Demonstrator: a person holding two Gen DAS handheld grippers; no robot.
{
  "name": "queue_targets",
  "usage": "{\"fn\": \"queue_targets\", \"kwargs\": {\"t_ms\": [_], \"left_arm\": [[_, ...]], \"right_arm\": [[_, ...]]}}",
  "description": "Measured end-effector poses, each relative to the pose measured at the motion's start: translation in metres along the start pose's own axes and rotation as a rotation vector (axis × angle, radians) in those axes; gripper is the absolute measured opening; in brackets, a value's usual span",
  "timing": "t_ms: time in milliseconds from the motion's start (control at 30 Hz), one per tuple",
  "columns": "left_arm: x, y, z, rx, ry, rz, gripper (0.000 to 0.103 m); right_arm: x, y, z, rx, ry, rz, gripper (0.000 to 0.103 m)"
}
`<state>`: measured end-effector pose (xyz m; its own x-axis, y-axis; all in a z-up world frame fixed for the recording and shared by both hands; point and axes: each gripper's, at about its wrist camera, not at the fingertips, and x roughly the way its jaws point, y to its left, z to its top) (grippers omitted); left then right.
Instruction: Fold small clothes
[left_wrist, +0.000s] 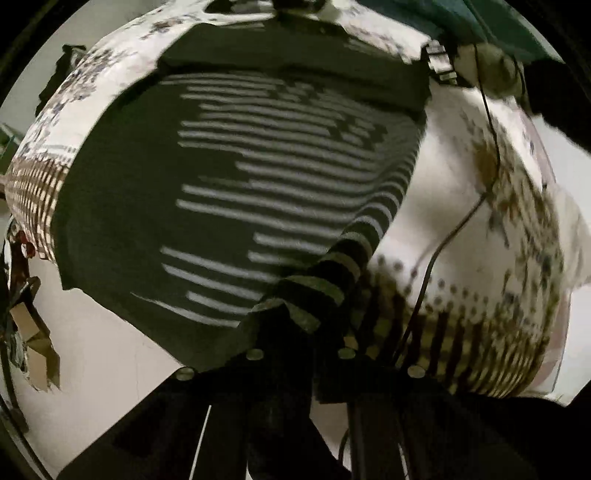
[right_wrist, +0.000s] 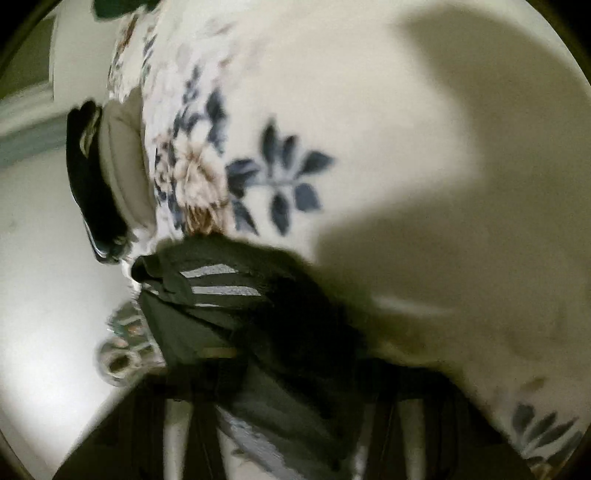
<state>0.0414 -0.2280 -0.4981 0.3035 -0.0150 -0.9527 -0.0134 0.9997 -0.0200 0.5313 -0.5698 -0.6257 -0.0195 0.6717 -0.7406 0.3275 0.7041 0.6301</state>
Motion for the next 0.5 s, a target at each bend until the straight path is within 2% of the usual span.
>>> {"fn": "queue_targets", "kwargs": {"t_ms": [200,367,500], "left_arm": [[-0.015,0.036,0.04,-0.072,-0.047,-0.059,0.006],[-0.037,0.086,0.061,-0.14,-0.08,-0.122,0.006],[-0.053,0.152,0.071,-0.215,-0.12,-0.167,0.006]], "right_arm": [[-0.019,0.055,-0.019,-0.088,-0.052,-0.109,0.009],[-0.028,0.152,-0.04,-0.21,-0.009,-0.263,0.009],[-0.015,0.241,-0.057,-0.268,-0.018,-0.347,0.009]]}}
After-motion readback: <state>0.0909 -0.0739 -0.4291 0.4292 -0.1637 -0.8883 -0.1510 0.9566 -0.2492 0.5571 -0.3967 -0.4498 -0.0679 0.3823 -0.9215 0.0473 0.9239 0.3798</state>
